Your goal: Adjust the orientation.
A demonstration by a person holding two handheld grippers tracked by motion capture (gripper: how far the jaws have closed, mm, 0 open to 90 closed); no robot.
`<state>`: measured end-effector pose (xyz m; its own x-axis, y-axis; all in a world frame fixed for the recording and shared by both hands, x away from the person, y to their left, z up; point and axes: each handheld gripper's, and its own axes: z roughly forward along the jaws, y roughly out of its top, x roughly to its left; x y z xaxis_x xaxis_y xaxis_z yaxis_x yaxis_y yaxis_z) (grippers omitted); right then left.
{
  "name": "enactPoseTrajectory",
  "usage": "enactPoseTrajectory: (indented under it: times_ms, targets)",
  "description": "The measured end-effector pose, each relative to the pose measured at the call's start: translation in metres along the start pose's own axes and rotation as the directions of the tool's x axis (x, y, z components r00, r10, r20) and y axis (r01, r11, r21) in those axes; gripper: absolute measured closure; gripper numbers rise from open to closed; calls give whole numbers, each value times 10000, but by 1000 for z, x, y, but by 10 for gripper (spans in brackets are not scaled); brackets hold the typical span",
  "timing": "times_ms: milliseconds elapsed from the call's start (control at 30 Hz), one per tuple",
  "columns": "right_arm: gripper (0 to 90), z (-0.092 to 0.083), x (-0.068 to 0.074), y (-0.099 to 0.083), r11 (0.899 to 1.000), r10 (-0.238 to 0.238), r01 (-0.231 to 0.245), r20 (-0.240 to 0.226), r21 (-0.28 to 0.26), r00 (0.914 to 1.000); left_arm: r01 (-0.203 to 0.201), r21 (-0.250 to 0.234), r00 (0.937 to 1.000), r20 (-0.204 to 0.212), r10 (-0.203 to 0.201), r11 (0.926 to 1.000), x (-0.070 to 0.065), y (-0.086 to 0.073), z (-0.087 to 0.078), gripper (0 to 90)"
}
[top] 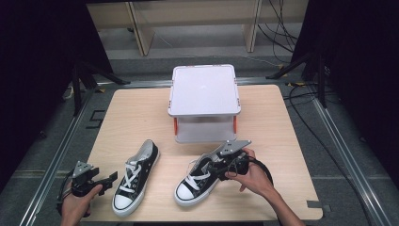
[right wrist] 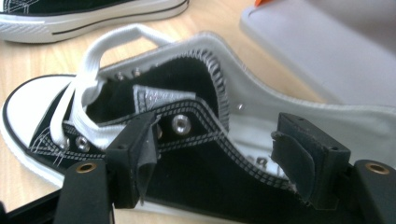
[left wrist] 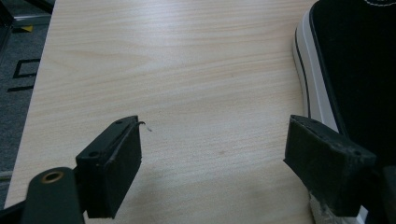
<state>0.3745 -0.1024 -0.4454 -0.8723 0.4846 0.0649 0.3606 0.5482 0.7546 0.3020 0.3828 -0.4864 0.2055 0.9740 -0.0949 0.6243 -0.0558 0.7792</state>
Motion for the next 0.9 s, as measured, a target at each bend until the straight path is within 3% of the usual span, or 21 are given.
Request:
enactPoseTrajectory:
  times_ms: [33,67,100,133,167,200,300,467,567,733,900]
  targets:
    - [366,-1,-2,-2,9997,183,-178,-319,149,9993,3,-6,10000,-5,-3,10000,0,0,0,181]
    - [366,-1,-2,-2,9997,183,-178,-319,149,9993,13,-18,10000,-8,-13,10000,0,0,0,181]
    - [498,-3,-1,-4,9998,-166,169,-208,105,9996,20,-49,10000,7,-20,10000,0,0,0,181]
    - [565,-5,0,-4,9973,-684,681,122,272,9976,21,-61,10000,54,-20,10000,0,0,1,181]
    - [565,-5,0,-4,9973,-684,681,122,272,9976,17,-48,10000,58,-17,10000,1,0,1,181]
    - [609,-11,3,-6,9946,-977,963,357,379,9946,25,-37,10000,30,-25,10000,1,0,1,181]
    - [619,-16,7,-10,9936,-1048,1029,404,470,9937,-127,121,9998,-132,129,9998,2,0,0,181]
    - [658,-34,20,-22,9960,-761,745,311,498,9966,-6,12,10000,-57,6,10000,0,0,0,181]
    - [764,-46,34,-32,9965,-767,768,-25,339,9970,-6,33,10000,-83,6,10000,0,0,0,181]
    - [853,-48,51,-38,9956,-831,852,-513,393,9952,55,5,10000,10,-55,10000,0,-1,1,181]
    - [879,-37,73,-31,9920,-1088,1142,-938,543,9896,-31,41,9999,-121,32,10000,0,0,0,181]
